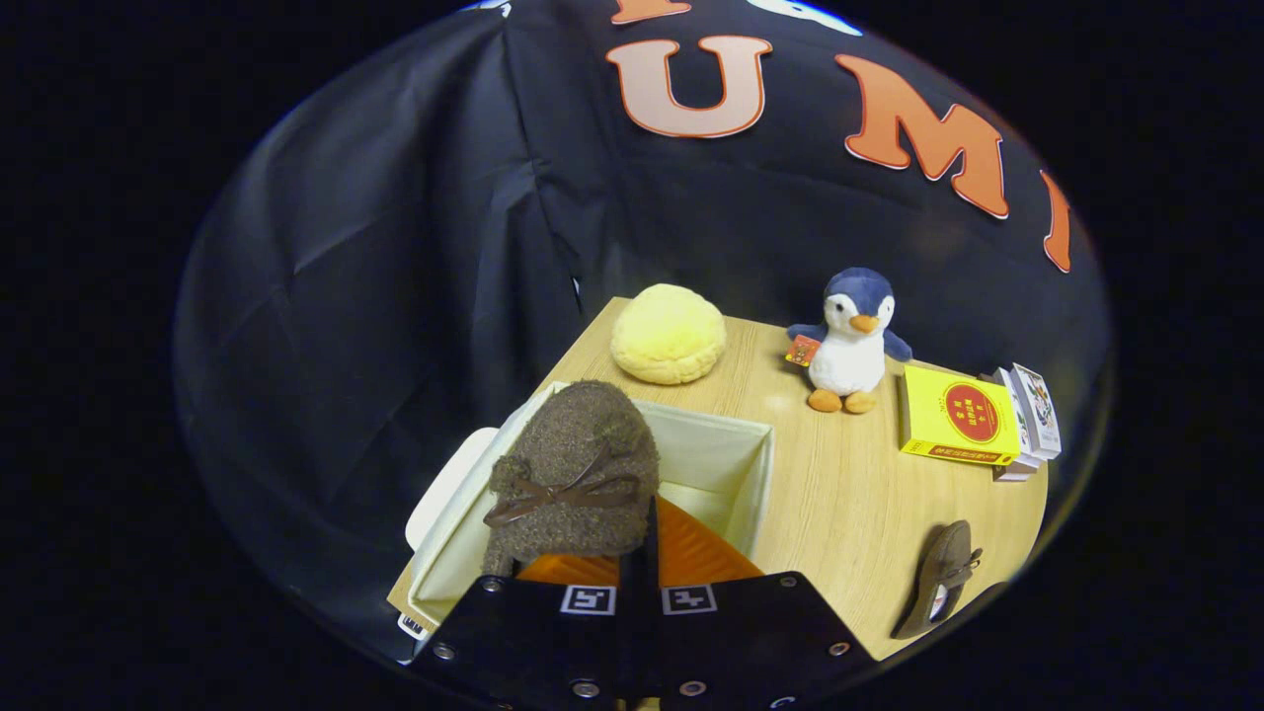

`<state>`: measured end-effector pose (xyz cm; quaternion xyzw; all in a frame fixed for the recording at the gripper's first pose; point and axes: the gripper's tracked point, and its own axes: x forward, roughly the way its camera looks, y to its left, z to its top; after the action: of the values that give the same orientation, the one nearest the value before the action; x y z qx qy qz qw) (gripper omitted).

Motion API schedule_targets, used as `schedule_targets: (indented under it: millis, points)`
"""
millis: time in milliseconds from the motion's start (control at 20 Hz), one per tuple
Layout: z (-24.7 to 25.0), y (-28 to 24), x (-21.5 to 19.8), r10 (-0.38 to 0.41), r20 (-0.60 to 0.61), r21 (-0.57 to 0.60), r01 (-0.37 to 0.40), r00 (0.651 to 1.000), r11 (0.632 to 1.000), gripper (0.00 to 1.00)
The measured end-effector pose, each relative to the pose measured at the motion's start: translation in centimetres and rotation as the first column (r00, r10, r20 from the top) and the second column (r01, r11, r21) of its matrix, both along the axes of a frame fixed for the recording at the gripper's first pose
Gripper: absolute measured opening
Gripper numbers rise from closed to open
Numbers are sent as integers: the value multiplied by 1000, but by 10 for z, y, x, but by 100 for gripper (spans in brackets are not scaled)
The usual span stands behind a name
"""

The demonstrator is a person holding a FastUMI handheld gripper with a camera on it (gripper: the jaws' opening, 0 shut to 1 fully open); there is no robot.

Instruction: Open the storage box then place both shoes into the box .Put the left shoe in first, then the right shoe, with the right side of both shoes facing outward in a uniform manner.

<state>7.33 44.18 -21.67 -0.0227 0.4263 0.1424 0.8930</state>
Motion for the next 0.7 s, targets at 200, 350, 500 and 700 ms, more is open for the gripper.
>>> schedule_targets:
  millis: [200,350,500,700]
  points:
    - [-34,11,1,4,-74,-48,-8,997,999,3]
    - [-59,19,-5,-23,-160,-87,9,987,996,3]
    - [-82,23,-4,-66,-219,-106,43,974,993,4]
    - [-97,35,-6,-88,-277,-87,66,957,994,6]
